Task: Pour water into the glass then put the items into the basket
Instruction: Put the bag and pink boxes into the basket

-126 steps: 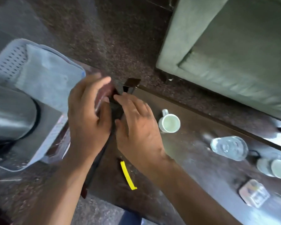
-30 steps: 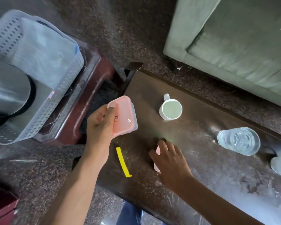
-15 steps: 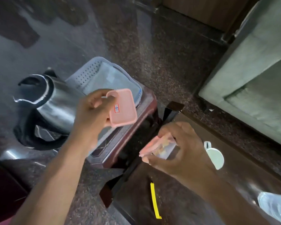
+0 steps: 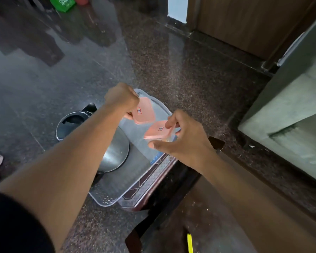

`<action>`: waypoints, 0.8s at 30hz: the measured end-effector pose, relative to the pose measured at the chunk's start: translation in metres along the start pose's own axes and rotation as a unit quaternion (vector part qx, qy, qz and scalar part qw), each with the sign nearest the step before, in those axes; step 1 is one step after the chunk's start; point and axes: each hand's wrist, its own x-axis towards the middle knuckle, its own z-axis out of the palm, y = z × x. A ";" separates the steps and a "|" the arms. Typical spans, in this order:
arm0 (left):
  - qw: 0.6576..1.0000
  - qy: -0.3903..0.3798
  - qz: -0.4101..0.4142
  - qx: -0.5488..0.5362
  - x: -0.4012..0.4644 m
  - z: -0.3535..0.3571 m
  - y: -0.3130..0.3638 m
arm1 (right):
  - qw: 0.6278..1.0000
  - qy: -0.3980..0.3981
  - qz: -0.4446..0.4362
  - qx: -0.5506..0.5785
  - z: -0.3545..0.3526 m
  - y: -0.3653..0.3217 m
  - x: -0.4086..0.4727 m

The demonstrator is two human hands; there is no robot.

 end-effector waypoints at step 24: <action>0.845 0.019 0.104 0.524 0.063 0.003 -0.024 | 0.940 -0.204 -0.163 -0.220 0.089 0.025 0.080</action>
